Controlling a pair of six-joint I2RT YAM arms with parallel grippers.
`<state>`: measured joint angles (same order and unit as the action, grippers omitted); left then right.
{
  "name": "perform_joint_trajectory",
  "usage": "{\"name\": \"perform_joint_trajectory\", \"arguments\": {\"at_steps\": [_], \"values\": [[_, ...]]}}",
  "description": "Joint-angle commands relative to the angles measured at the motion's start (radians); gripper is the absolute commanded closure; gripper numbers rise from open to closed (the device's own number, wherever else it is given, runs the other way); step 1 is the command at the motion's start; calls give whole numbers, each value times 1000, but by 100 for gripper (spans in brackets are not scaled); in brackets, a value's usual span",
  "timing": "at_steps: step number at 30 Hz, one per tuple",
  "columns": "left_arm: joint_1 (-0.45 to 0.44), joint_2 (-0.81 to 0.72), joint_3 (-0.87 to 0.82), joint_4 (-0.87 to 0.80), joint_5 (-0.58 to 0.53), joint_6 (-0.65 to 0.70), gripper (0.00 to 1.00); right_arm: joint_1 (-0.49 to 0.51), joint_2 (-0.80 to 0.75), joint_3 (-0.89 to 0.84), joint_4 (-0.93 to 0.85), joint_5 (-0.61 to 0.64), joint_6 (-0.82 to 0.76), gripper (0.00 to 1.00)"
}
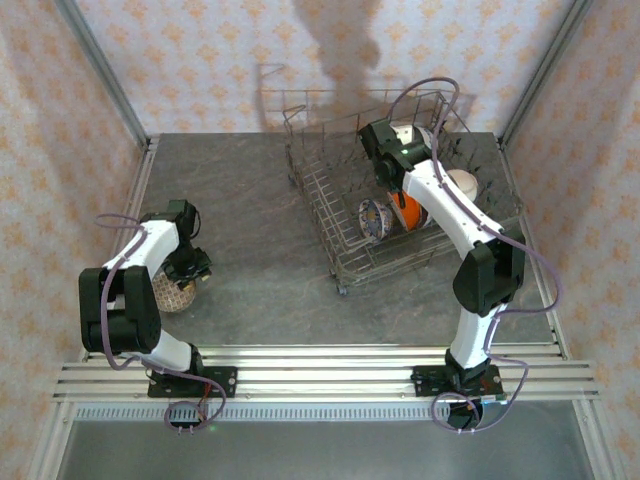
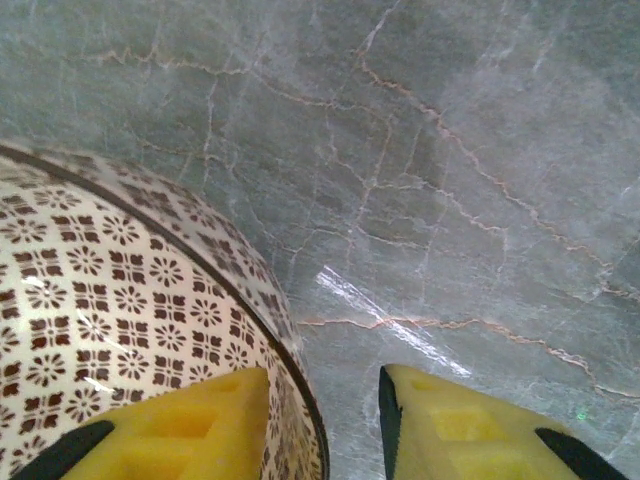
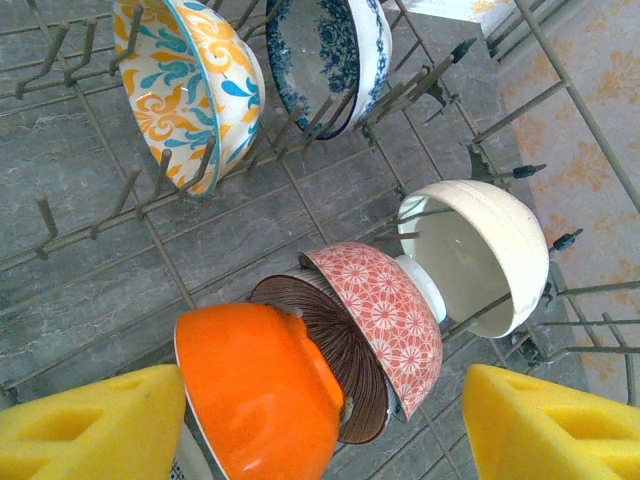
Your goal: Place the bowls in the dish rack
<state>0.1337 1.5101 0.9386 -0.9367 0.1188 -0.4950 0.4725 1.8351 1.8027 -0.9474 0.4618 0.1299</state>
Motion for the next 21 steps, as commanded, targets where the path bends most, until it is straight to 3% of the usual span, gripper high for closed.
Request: {"name": "perform_joint_trajectory", "arguments": {"at_steps": [1, 21], "values": [[10, -5, -12, 16, -12, 12, 68, 5, 9, 40, -36, 4, 8, 27], [10, -223, -59, 16, 37, -41, 94, 21, -7, 43, -71, 9, 51, 28]]}}
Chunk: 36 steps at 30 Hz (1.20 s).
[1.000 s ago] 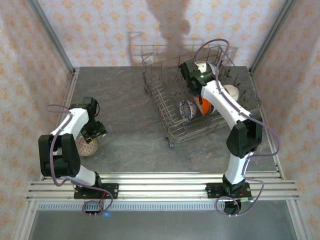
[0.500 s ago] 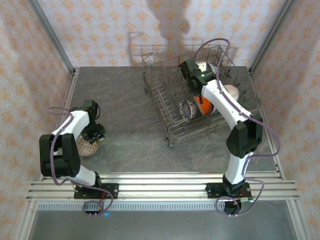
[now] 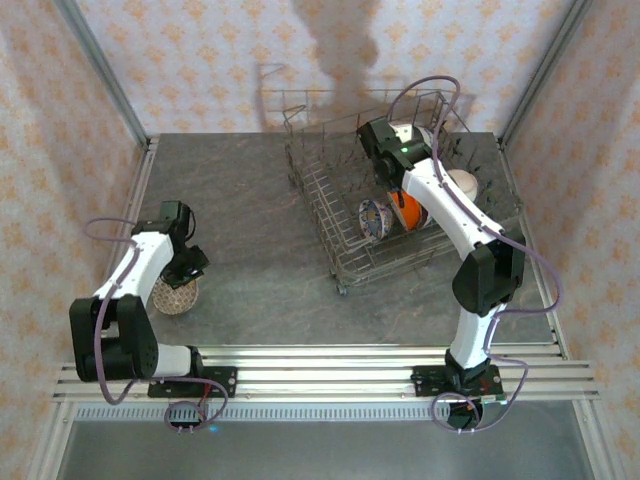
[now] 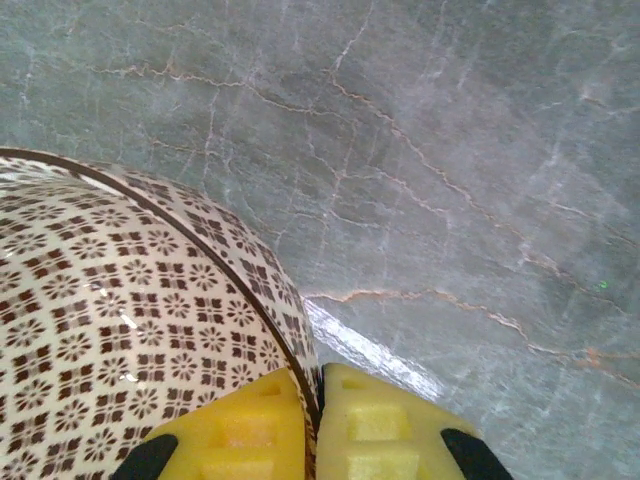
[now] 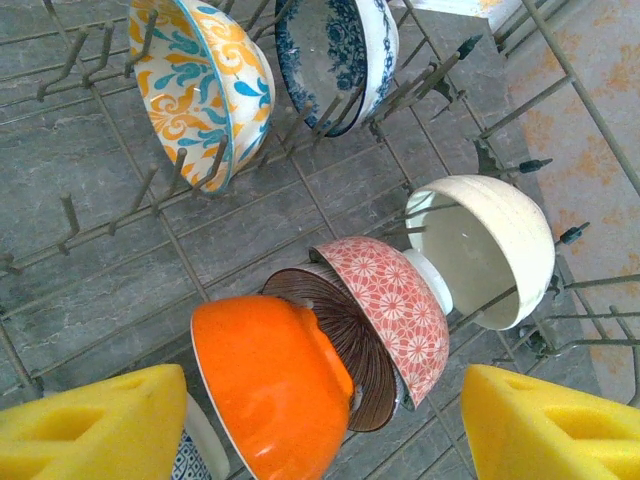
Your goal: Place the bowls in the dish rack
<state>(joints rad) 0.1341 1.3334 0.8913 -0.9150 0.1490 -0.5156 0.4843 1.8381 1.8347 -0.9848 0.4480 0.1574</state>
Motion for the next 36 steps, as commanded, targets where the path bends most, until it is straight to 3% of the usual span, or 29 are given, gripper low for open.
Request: {"name": "perform_joint_trajectory", "arguments": {"at_steps": [1, 12, 15, 18, 24, 28, 32, 36], "values": [[10, -65, -9, -9, 7, -22, 95, 11, -9, 13, -34, 24, 25, 28], [10, -225, 80, -23, 43, -125, 100, 53, 10, 110, -58, 18, 16, 29], [-3, -273, 140, -13, 37, -233, 100, 86, 28, 188, -99, -1, -27, 34], [-67, -339, 180, 59, -41, -363, 100, 146, 40, 270, -98, -19, -83, 34], [-156, -311, 264, 154, -80, -583, 100, 293, 10, 298, 61, -193, -211, 34], [-193, -319, 253, 277, -109, -735, 100, 384, -13, 227, 196, -335, -251, 34], [-220, -287, 289, 298, -127, -793, 100, 461, -37, 123, 362, -455, -239, 35], [-236, -283, 301, 318, -164, -828, 100, 530, -41, 18, 537, -479, -243, 36]]}}
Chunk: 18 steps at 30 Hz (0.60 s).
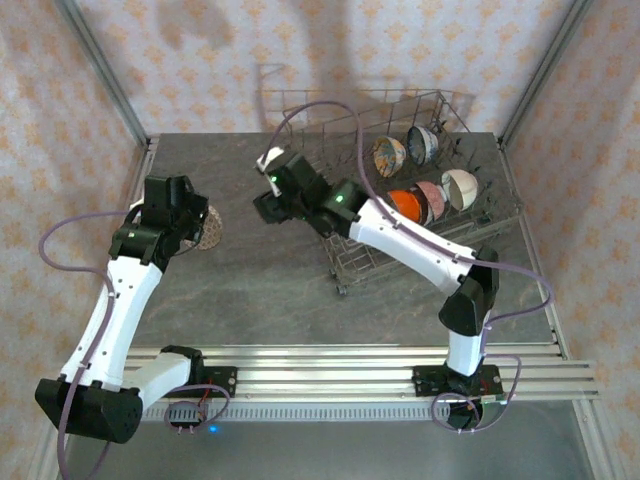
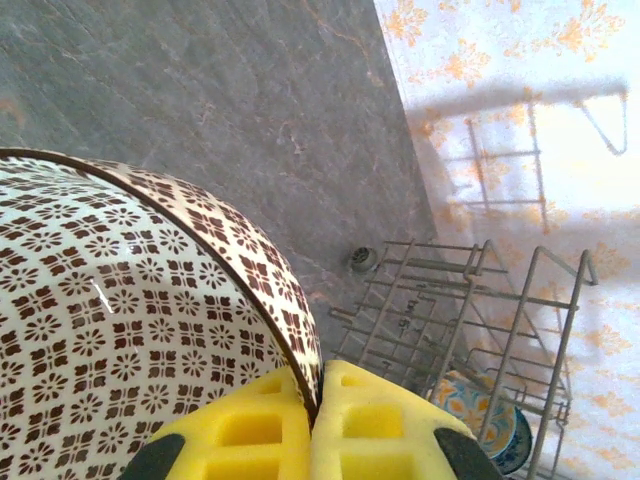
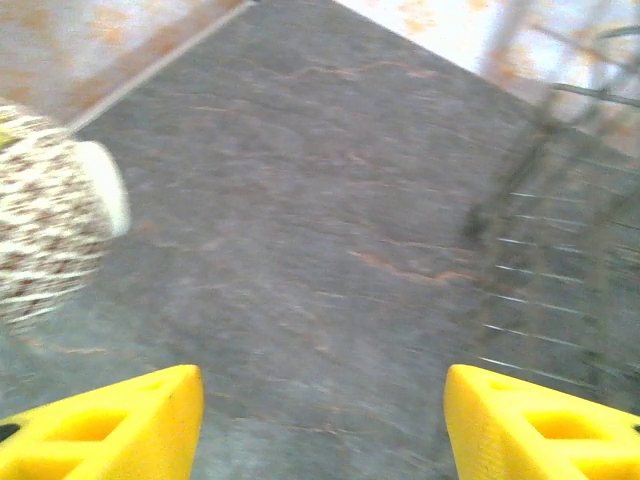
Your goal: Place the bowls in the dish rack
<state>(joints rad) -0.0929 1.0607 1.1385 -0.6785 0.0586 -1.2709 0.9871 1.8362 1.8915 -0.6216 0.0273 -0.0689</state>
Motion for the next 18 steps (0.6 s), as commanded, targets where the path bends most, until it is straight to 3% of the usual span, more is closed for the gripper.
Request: {"name": "perform_joint_trajectory", "arguments": {"at_steps": [1, 7, 18], "values": [[-11, -6, 58, 81, -78, -80, 100, 40, -31, -54, 204, -60, -5, 37], [-36, 42, 84, 93, -66, -110, 100, 78, 16, -84, 313, -97, 29, 39], [-80, 55, 102, 118, -61, -151, 100, 84, 73, -138, 433, -17, 22, 46]]}}
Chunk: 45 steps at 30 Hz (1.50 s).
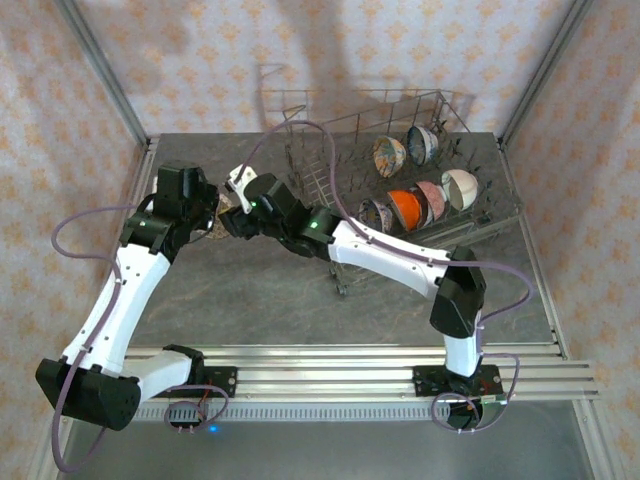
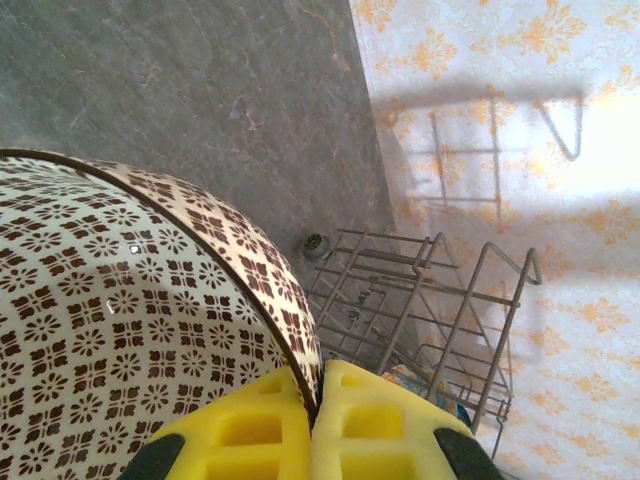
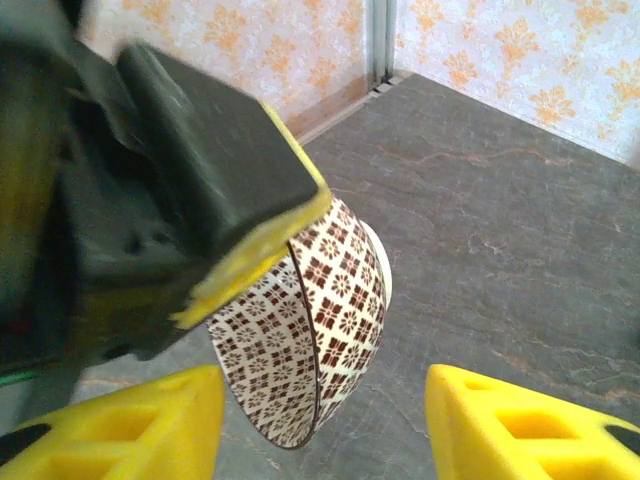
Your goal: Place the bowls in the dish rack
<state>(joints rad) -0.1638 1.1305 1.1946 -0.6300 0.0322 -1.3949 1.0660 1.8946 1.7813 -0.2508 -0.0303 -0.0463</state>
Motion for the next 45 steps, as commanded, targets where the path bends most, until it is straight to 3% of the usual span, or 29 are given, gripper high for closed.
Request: {"name": "perform_joint_trajectory", "arguments": {"at_steps": [1, 13, 24, 30, 34, 37, 40, 43, 45], "values": [[-10, -14, 49, 70, -33, -29, 100, 4, 14, -39, 82, 45, -1, 47], [-18, -9, 51, 85, -9, -46, 100, 0, 44, -80, 178, 169, 22, 56], [-30, 7, 46, 111, 5, -61, 100, 2, 89, -15, 128, 242, 37, 70], [-35, 15, 51, 107, 14, -54, 100, 3, 83, -27, 148, 299, 39, 83], [-35, 7, 42, 115, 13, -47, 100, 2, 69, -44, 177, 335, 44, 97], [-35, 2, 13, 155, 25, -49, 100, 1, 61, -45, 185, 364, 48, 100], [-36, 17, 9, 173, 53, -52, 93, 2, 54, -43, 168, 420, 60, 100], [-41, 26, 40, 148, 54, -23, 80, 0, 56, -29, 137, 483, 69, 100], [-43, 18, 54, 142, 46, -5, 66, -9, 59, -6, 94, 502, 98, 100]]}}
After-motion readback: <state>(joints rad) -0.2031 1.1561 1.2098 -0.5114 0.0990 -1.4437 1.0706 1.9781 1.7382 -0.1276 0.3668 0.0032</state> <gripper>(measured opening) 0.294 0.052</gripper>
